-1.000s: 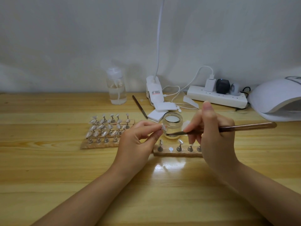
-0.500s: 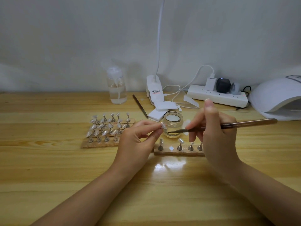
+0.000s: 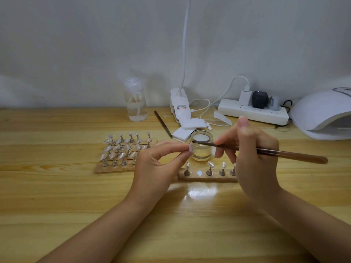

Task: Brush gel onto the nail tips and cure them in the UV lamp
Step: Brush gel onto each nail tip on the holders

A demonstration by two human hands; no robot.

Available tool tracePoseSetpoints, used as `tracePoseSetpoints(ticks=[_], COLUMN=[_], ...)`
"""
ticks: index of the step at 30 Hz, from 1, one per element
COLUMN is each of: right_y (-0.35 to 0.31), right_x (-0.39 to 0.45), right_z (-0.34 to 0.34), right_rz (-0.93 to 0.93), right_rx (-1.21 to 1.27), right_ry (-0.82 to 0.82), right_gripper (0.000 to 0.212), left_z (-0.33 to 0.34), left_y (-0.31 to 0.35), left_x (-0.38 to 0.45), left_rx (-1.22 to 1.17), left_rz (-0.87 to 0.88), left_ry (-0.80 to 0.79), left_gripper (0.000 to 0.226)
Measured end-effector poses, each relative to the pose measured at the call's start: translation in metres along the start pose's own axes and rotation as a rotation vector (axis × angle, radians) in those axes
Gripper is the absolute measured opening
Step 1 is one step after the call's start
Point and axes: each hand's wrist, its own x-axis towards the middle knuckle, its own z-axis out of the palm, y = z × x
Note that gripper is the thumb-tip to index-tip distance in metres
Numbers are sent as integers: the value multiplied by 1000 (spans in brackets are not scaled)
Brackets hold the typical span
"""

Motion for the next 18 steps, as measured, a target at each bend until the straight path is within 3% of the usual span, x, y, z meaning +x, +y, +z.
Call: tracePoseSetpoints(ticks=[18], right_y=[2], right_x=[0], right_z=[3], right_rz=[57], right_rx=[-50], right_ry=[-7], right_gripper=[44], left_z=[-1], left_y=[1], left_x=[0], left_rx=[48], left_rz=[-44], left_ry=[26], left_gripper=[21])
